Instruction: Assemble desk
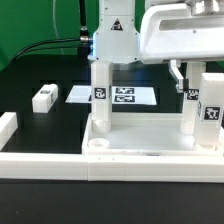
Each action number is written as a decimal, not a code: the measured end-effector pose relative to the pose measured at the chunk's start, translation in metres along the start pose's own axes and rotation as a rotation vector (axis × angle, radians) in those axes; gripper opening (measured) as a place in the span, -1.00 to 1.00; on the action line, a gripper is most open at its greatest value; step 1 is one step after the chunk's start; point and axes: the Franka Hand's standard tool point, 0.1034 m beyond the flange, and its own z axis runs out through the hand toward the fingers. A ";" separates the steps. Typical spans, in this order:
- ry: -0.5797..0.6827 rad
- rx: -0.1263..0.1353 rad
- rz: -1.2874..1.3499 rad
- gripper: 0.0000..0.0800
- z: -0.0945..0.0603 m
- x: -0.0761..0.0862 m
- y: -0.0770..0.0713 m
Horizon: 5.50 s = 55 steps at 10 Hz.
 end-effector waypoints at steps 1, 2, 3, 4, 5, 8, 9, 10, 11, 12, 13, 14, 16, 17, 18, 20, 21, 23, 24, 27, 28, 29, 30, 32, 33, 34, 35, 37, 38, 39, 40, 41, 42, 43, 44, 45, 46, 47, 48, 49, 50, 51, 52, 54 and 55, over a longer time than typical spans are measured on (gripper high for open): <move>-0.011 0.007 0.005 0.62 -0.007 0.004 -0.001; -0.023 0.011 0.009 0.62 -0.014 0.010 -0.001; -0.029 0.015 0.017 0.62 -0.022 0.020 0.003; -0.021 0.017 0.029 0.62 -0.025 0.024 0.002; -0.023 0.016 0.026 0.62 -0.024 0.023 0.002; -0.057 0.017 0.028 0.62 -0.022 0.020 0.002; -0.057 0.017 0.028 0.62 -0.021 0.020 0.002; -0.094 0.014 0.030 0.62 -0.017 0.015 0.004; -0.157 0.017 0.032 0.62 -0.013 0.013 0.003; -0.241 0.022 0.035 0.62 -0.014 0.013 0.003; -0.289 0.021 0.039 0.62 -0.013 0.016 0.006; -0.370 0.022 0.042 0.62 -0.010 0.013 0.007; -0.482 0.026 0.039 0.62 -0.002 0.020 0.006; -0.555 0.028 0.044 0.62 -0.001 0.019 0.010; -0.567 0.027 0.046 0.62 0.003 0.024 0.012; -0.546 0.025 0.046 0.62 0.006 0.025 0.013; -0.542 0.023 0.046 0.34 0.007 0.024 0.014; -0.537 0.022 0.050 0.00 0.008 0.025 0.015; -0.537 0.018 0.063 0.00 0.008 0.025 0.015; -0.536 0.014 0.078 -0.28 0.008 0.025 0.015; -0.538 -0.014 0.185 -0.28 0.008 0.025 0.015; -0.530 -0.054 0.350 -0.28 0.009 0.024 0.015; -0.519 -0.097 0.517 -0.28 0.008 0.022 0.014; -0.510 -0.151 0.751 -0.28 0.006 0.018 0.011; -0.504 -0.175 0.841 -0.28 0.006 0.018 0.011; -0.491 -0.200 0.970 -0.28 0.007 0.019 0.011; -0.481 -0.235 1.128 -0.28 0.008 0.019 0.011; -0.464 -0.296 1.356 -0.27 0.008 0.020 0.011; -0.461 -0.304 1.385 -0.27 0.008 0.020 0.011; -0.461 -0.301 1.373 -0.25 0.008 0.020 0.012; -0.465 -0.289 1.329 -0.25 0.008 0.020 0.012; -0.468 -0.280 1.285 0.27 0.008 0.020 0.013; -0.469 -0.271 1.248 0.27 0.007 0.021 0.012; -0.475 -0.250 1.170 0.55 0.008 0.021 0.012; -0.482 -0.227 1.084 0.61 0.008 0.021 0.012; -0.484 -0.218 1.051 0.62 0.008 0.021 0.012; -0.490 -0.193 0.937 0.62 0.008 0.021 0.013; -0.490 -0.176 0.737 0.62 0.008 0.022 0.013; -0.492 -0.153 0.603 0.62 0.008 0.023 0.012; -0.496 -0.130 0.515 0.62 0.008 0.024 0.015; -0.498 -0.115 0.453 0.62 0.008 0.023 0.016; -0.496 -0.111 0.413 0.62 0.009 0.023 0.014; -0.492 -0.093 0.346 0.62 0.009 0.024 0.012; -0.492 -0.072 0.274 0.62 0.010 0.021 0.010; -0.493 -0.055 0.216 0.62 0.009 0.021 0.008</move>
Offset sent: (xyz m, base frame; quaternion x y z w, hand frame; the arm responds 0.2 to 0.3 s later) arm 0.0119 -0.0115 0.0307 -0.0331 0.0120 0.0116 0.9993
